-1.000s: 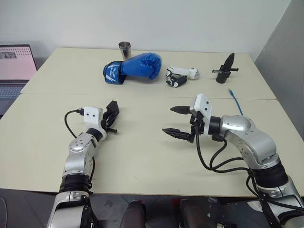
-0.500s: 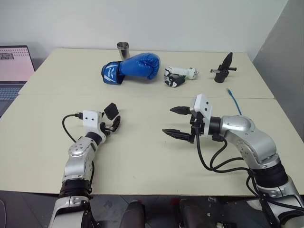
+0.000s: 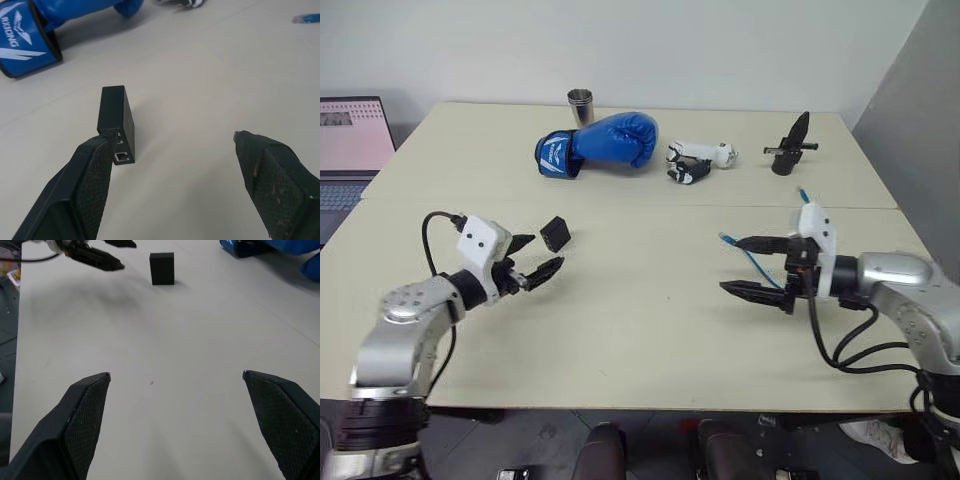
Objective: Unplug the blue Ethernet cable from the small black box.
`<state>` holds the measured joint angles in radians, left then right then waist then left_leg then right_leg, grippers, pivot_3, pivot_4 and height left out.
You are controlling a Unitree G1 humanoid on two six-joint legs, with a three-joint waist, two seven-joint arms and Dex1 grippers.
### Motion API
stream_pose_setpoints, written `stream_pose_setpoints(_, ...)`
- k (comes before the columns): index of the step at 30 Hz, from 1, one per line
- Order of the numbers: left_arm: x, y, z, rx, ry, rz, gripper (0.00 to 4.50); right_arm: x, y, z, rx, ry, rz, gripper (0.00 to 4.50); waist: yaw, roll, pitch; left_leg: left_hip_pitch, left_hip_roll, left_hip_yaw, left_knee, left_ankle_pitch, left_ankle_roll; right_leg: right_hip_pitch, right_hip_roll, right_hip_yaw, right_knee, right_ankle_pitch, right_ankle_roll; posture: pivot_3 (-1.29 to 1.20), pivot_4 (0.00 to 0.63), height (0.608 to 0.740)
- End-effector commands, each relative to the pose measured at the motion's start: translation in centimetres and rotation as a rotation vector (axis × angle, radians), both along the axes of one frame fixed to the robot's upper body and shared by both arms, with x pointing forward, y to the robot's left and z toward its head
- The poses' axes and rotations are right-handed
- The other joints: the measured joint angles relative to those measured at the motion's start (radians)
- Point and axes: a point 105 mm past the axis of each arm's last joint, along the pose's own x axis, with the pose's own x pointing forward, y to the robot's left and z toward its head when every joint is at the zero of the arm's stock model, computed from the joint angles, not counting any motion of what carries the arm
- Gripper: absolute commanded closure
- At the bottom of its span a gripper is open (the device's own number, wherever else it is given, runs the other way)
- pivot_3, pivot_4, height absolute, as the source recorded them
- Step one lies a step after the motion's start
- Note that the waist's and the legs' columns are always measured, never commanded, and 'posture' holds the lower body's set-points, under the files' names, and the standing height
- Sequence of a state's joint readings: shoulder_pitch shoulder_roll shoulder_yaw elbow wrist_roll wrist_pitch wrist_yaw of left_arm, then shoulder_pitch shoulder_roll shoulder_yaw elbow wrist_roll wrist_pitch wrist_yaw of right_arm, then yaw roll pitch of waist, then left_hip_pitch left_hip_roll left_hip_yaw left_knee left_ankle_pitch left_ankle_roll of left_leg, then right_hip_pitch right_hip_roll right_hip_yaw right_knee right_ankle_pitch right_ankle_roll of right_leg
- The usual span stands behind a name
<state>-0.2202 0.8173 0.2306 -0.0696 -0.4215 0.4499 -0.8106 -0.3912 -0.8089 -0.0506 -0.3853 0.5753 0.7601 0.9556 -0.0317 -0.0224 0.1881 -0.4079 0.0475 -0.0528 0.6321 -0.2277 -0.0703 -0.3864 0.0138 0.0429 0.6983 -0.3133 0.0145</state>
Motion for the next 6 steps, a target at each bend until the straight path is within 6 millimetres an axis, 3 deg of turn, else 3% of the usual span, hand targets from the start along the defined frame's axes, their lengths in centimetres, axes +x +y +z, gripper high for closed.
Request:
stream_pose_setpoints(1, -0.29, -0.05, 3.18, 0.013, -0.038, -0.078, 0.55, -0.34, -0.99, 1.35, 0.004, -0.029, 0.007, 0.00, 0.000, 0.000, 0.000, 0.000, 0.000, 0.000, 0.000, 0.000, 0.000, 0.000, 0.000, 0.000, 0.000, 0.000, 0.000, 0.00, 0.150, 0.740)
stream_pose_setpoints(6, -0.20, -0.41, 3.87, -0.015, -0.020, -0.121, 0.55, -0.31, -1.18, 1.55, 0.010, -0.034, -0.003, 0.00, 0.000, 0.000, 0.000, 0.000, 0.000, 0.001, 0.000, 0.000, 0.000, 0.000, 0.000, 0.001, 0.000, 0.000, 0.000, 0.00, 0.150, 0.740)
